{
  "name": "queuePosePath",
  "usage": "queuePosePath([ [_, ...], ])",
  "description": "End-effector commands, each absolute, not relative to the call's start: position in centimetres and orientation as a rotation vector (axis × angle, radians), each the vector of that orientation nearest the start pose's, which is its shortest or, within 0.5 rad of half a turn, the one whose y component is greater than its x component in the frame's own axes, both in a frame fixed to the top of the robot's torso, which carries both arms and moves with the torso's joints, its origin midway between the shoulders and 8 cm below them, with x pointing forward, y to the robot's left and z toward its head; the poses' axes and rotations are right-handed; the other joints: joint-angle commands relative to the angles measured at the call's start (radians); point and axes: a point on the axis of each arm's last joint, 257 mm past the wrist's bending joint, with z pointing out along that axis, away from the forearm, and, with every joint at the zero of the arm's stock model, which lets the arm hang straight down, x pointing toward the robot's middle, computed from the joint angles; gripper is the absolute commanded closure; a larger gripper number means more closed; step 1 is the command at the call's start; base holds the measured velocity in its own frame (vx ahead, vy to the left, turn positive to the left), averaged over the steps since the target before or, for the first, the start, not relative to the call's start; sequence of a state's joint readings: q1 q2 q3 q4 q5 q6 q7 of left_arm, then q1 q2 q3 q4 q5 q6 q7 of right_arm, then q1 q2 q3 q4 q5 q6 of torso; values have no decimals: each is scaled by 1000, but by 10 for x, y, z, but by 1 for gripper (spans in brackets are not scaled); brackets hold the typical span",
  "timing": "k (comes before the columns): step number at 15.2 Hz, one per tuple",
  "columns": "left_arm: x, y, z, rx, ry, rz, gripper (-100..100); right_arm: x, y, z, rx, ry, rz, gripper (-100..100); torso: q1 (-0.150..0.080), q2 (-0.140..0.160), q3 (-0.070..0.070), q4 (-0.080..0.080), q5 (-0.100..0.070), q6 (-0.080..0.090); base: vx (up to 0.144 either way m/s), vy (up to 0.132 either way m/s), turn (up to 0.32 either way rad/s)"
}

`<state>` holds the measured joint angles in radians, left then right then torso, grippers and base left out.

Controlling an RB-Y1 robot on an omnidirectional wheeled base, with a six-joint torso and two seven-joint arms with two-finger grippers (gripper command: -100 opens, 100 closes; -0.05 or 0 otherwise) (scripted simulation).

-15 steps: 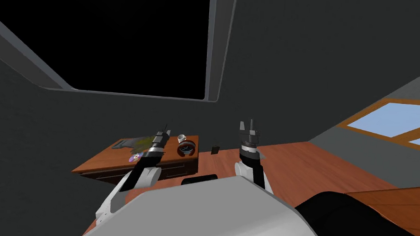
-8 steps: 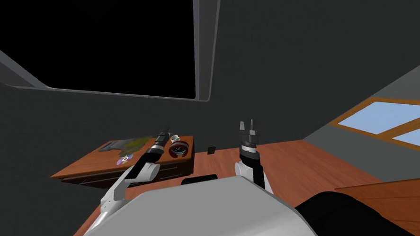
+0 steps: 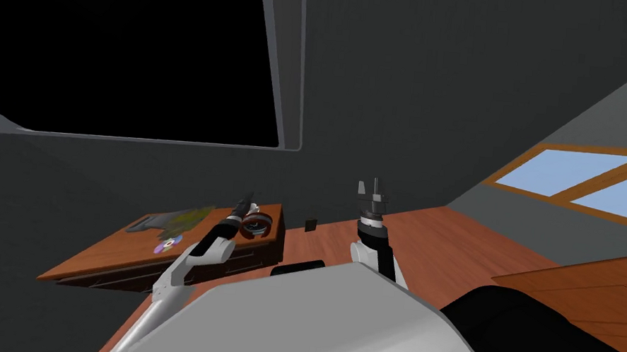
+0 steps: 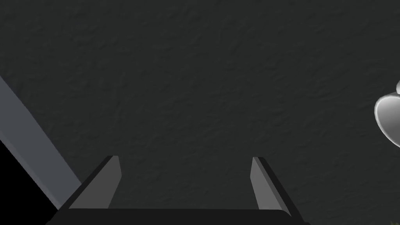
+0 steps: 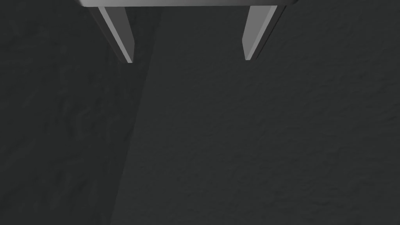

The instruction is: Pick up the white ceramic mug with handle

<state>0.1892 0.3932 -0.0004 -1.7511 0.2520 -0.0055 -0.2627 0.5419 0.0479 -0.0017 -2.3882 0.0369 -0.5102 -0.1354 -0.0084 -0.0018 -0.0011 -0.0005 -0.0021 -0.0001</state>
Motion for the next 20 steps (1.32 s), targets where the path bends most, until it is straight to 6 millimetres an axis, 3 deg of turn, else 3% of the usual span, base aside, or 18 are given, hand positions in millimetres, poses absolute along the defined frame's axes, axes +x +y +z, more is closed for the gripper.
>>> queuePosePath([
  [1,502,351,-221,-919,1429,-855,-100,316,-280,61,646,504,1402,0,0,0,0,0,0,0,38,-125,-34],
  [6,504,377,-256,-973,1498,-770,-100,316,-280,61,646,504,1402,0,1,-1,-1,0,0,0,46,-102,-27],
  [11,508,418,-290,-1037,1591,-644,-100,316,-280,61,646,504,1402,0,2,-3,-1,0,1,0,67,-89,-26],
  [12,507,420,-293,-1044,1595,-637,-100,316,-280,61,646,504,1402,0,2,-3,-2,-1,0,0,58,-61,-5],
  [13,511,435,-297,-1058,1624,-594,-100,316,-280,61,646,504,1402,0,3,-2,-1,-1,1,0,68,-75,-23],
  [16,505,443,-312,-1086,1641,-571,-100,316,-280,61,646,504,1402,0,4,-2,-1,-1,1,0,60,-53,-9],
  [17,507,458,-317,-1106,1671,-527,-100,316,-280,61,646,504,1402,0,5,-1,-1,0,1,0,60,-44,-13],
  [20,503,478,-330,-1147,1710,-469,-100,316,-280,61,646,504,1402,0,5,-3,-1,-1,1,0,81,-48,-15],
])
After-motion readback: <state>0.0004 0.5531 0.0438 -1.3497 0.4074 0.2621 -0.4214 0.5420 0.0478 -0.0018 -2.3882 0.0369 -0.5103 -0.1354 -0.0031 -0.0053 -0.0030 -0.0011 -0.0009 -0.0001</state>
